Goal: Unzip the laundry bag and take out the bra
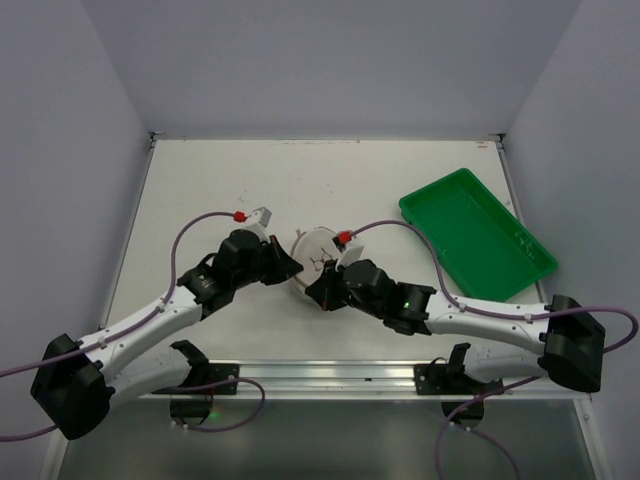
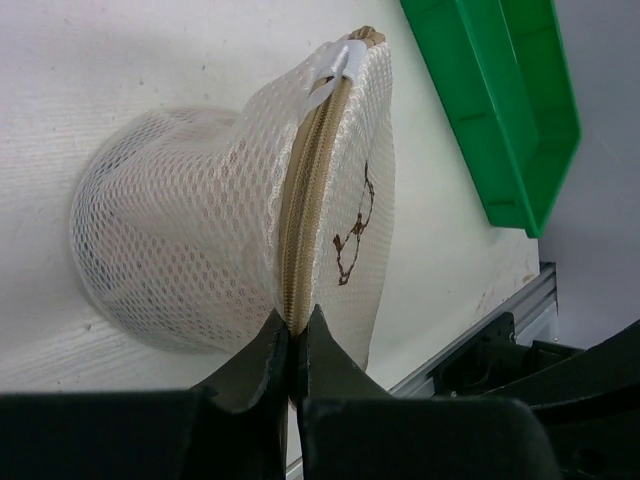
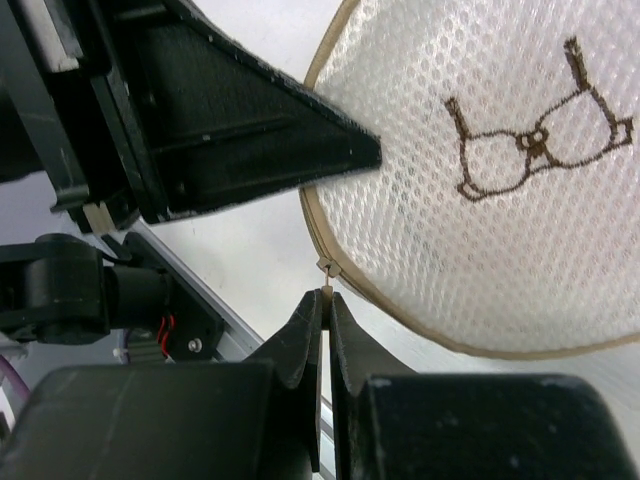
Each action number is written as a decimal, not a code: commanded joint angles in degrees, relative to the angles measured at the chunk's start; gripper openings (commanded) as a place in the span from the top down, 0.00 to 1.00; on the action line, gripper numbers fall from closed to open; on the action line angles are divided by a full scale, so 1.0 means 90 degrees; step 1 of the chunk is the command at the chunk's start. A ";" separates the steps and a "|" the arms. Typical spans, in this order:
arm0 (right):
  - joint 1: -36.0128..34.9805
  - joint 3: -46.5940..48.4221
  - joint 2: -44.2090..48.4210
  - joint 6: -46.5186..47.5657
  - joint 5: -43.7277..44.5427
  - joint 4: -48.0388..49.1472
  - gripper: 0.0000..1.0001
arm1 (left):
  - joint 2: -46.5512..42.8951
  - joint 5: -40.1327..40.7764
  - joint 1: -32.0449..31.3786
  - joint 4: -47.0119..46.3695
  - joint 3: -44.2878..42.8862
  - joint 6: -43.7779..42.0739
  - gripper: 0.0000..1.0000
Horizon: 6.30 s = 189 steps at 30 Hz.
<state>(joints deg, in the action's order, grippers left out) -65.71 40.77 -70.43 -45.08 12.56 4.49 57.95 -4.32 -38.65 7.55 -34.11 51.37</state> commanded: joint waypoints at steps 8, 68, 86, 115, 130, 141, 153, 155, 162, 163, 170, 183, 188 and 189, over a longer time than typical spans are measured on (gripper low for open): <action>-0.0033 -0.0526 0.1009 0.0165 -0.0008 -0.0480 1.00 | 0.0894 -0.0202 0.0446 0.0099 -0.1405 -0.2386 1.00; -0.0033 -0.0361 0.0580 0.0683 -0.0291 -0.0031 1.00 | 0.1744 -0.1101 0.1248 0.0265 -0.2069 -0.4096 1.00; -0.0033 0.0879 -0.1060 0.0448 -0.0009 0.0946 1.00 | -0.0081 -0.0243 0.1083 0.0021 -0.0010 -0.0299 0.16; -0.0033 -0.0527 0.0658 0.0732 -0.0350 -0.0177 1.00 | 0.1411 -0.0213 0.0926 -0.0068 -0.1571 -0.2650 1.00; -0.0033 0.0595 -0.0640 0.0468 -0.0165 0.0653 1.00 | 0.1014 0.0069 0.0974 0.0186 -0.1280 -0.1198 0.08; 0.0026 0.1202 -0.1256 0.0546 0.0226 0.0780 1.00 | -0.0453 0.0138 0.0838 0.0343 -0.0019 -0.0210 0.25; 0.0036 0.0539 -0.0739 0.0565 0.0255 0.0644 1.00 | -0.0189 0.0040 0.0652 0.0186 -0.0175 -0.0424 1.00; 0.0036 0.0333 -0.0525 0.0624 0.0265 0.0566 1.00 | -0.0112 0.0069 0.0652 0.0206 -0.0233 -0.0512 1.00; 0.0036 -0.0097 0.0188 0.0985 0.0041 -0.0039 1.00 | 0.0123 0.0040 0.0740 0.0157 -0.0439 -0.0835 1.00; 0.0036 -0.0126 0.0228 0.1053 -0.0047 -0.0262 1.00 | 0.0152 0.0002 0.0760 0.0157 -0.0458 -0.0874 1.00; 0.0259 -0.0018 0.0150 0.1005 -0.0164 -0.1641 1.00 | 0.0192 0.0030 0.0887 0.0284 -0.0527 -0.1099 1.00; 0.1139 -0.0058 0.0375 0.1462 -0.0166 -0.1671 1.00 | -0.0257 -0.0642 0.0877 -0.0017 0.0136 -0.0486 1.00; 0.1276 0.0196 0.0219 0.2156 0.0089 -0.1671 1.00 | -0.0307 -0.0088 -0.0127 -0.0546 0.0781 0.0189 0.97; 0.1295 0.0264 0.0180 0.2341 0.0099 -0.1661 1.00 | -0.0287 0.0078 -0.0409 -0.0604 0.0830 0.0432 0.91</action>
<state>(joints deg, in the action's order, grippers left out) -55.44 39.81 -68.14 -30.74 8.47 -8.38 55.61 -6.31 -37.56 4.75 -28.42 50.43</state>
